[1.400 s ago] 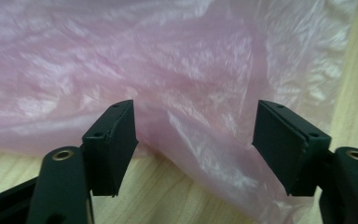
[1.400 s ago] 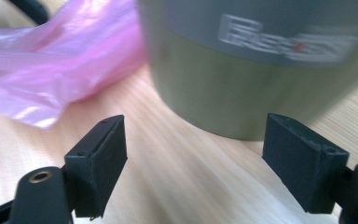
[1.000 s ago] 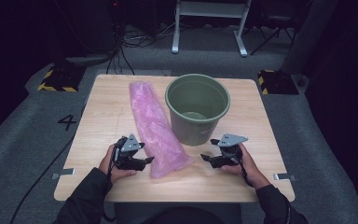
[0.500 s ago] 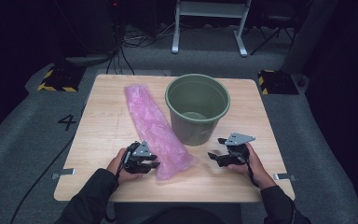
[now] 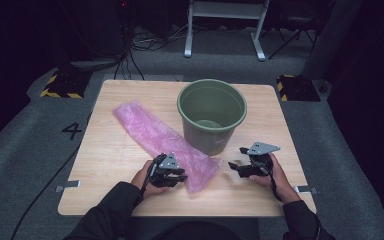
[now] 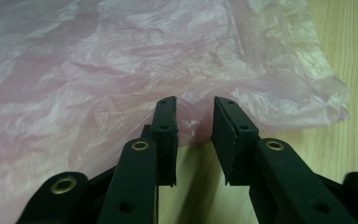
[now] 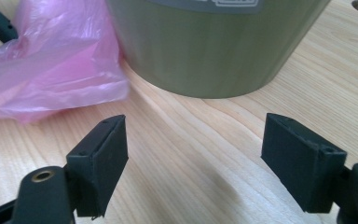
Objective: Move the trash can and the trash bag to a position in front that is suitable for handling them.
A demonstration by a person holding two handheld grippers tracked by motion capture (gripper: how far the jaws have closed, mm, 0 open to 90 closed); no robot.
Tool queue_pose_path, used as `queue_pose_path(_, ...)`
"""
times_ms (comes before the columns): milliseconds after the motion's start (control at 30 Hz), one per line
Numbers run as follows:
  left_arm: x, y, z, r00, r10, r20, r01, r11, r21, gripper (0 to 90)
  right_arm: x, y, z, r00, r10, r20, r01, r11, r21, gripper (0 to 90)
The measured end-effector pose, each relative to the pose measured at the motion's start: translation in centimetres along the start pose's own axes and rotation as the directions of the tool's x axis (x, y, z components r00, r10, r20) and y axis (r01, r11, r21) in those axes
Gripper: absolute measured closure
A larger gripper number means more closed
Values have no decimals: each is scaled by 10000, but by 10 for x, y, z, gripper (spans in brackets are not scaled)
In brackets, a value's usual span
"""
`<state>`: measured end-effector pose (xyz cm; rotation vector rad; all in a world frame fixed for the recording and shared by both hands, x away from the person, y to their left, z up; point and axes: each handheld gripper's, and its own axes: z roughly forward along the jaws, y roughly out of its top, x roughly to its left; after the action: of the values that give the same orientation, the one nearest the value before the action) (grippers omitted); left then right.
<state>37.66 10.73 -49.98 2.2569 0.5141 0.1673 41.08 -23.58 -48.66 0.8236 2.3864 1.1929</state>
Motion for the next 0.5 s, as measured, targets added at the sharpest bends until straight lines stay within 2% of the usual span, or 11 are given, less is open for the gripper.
queue_pose_path(67, -4, 6, 6, 9996, 262, 38, -262, 9996, 40, 691, -1, 0, 1, 10000, 1, 45, -1, 10000, 34, 228)
queue_pose_path(333, -13, 20, 23, 9977, 615, 297, -616, 9981, 37, 655, -3, -1, 0, 10000, 46, -13, -46, 10000, -23, 230)
queue_pose_path(400, -15, 23, 25, 9973, 691, 251, -696, 9973, 216, 605, -3, 0, 0, 10000, 32, -3, -32, 10000, -20, 230)
queue_pose_path(500, -18, 25, 23, 9960, 893, -47, -891, 9954, 360, 482, -5, -1, 0, 10000, 15, 80, -16, 10000, 29, 230)
